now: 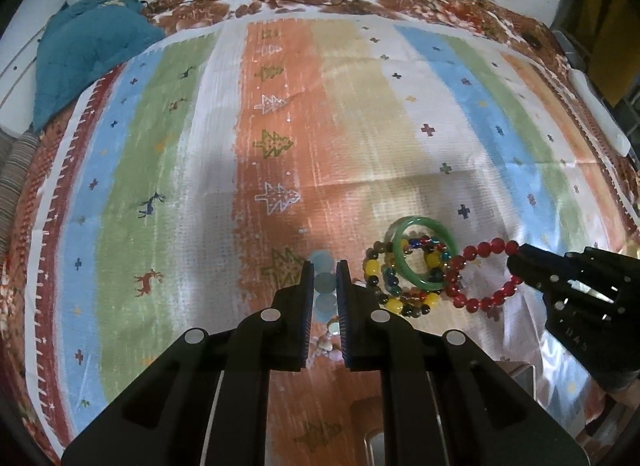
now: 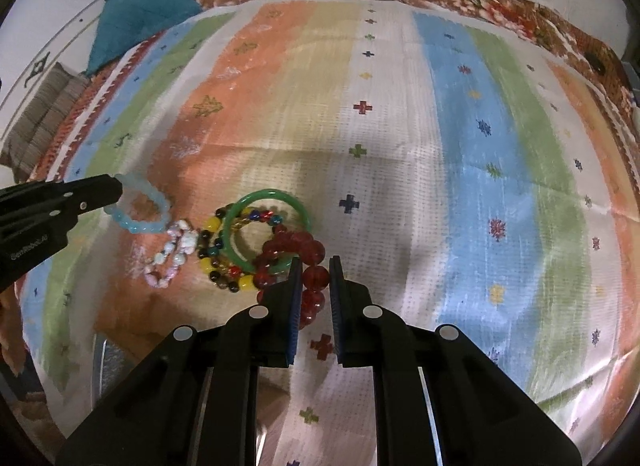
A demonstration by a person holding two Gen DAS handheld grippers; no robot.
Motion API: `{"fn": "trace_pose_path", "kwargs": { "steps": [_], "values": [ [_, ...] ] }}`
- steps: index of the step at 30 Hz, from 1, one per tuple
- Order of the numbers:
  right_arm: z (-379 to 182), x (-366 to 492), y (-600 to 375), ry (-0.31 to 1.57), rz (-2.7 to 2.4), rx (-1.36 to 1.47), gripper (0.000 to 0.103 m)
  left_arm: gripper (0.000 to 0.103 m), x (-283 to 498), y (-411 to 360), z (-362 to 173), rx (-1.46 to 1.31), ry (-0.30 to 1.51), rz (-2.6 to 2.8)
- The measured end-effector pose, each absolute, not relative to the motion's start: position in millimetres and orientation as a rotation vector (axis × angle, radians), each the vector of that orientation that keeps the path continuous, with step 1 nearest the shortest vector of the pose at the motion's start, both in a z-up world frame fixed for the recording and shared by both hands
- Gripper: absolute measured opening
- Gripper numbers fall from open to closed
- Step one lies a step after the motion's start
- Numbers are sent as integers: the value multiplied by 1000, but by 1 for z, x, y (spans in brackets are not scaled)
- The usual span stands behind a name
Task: Organize jewelry
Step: 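Lift both held bracelets and carry them over the silver tin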
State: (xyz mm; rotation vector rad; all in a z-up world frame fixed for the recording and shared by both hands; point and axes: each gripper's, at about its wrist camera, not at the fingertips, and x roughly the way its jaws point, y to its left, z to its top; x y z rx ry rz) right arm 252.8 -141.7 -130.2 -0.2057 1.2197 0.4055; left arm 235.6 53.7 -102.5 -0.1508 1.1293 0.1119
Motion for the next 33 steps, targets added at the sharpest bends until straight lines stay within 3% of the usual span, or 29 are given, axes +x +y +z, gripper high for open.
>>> {"fn": "trace_pose_path", "kwargs": {
  "steps": [33],
  "values": [
    [-58,197,-152,1011,438,-156,14,11,170,26,-41,-155,978,23]
  ]
}}
